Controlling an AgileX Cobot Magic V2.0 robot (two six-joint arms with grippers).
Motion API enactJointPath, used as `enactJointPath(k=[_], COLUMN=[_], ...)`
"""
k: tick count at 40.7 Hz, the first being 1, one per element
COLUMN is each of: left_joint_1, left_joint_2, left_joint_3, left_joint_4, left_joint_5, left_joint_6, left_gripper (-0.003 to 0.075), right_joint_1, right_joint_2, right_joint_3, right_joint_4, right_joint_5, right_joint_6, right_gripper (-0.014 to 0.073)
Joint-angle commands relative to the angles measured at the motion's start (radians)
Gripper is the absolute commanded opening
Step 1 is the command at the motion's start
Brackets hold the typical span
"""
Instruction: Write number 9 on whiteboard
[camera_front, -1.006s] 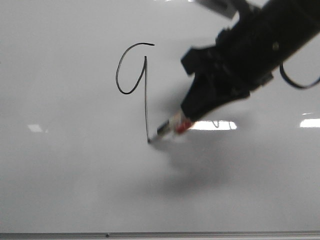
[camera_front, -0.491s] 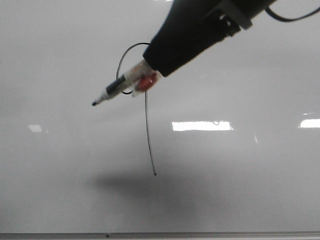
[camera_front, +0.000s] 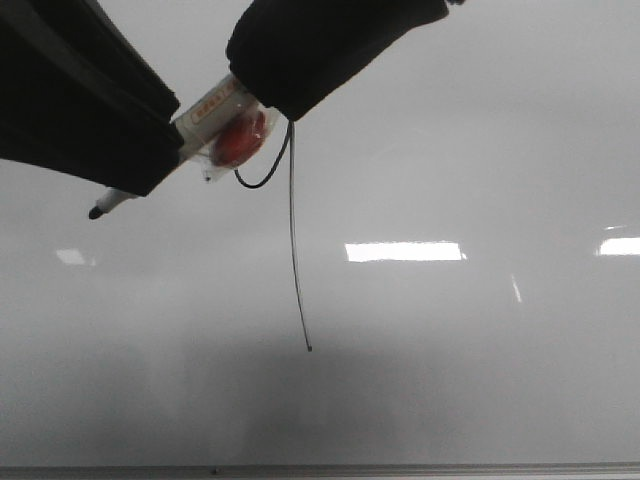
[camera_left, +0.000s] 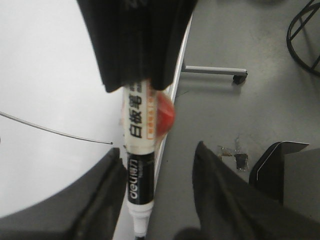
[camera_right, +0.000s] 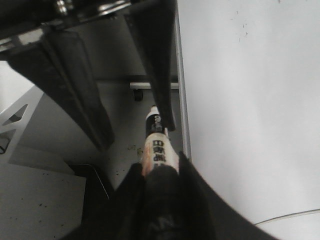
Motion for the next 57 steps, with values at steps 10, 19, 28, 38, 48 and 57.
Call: enactJointPath(k=[10,19,28,38,48,57], left_joint_1=[-0.011,-0.011,-0.011,-0.011,0.09,0.211], left_joint_2=[0.012,0.012,0.012,0.012,0.012,0.007], left_joint_3=[-0.036,-0.036,-0.036,-0.034,-0.029,-0.027], left_joint_4=[-0.04,-0.046,-0.046,-0.046,-0.044,-0.044], left_joint_5=[-0.062,-0.053,-0.045,-0.047,-0.051,-0.076], left_joint_6=[0.002,0.002,0.002,-0.001,-0.1,-0.185], left_gripper=[0.0242,0.0119,-0.0019,-0.0019,-0.0019,-0.0019], right_joint_1=[0.01,0.01,0.01,0.002,-0.162,-0.264], right_joint_2=[-0.038,-0.038,-0.038,-0.122,-0.303,-0.483], right_joint_3=[-0.034,-0.034,-0.034,-0.031,0.033,0.251], right_joint_4=[0.12,0.122,0.129,0.147,0.137,0.137], right_joint_5=[0.026,0.027,-0.027,-0.077,-0.184,-0.434], right_joint_6=[-0.079,-0.082,-0.042,0.05,0.195,0.325], right_gripper=[-0.0058,-0.0058,0.0339,0.0503,0.0325,0.0164])
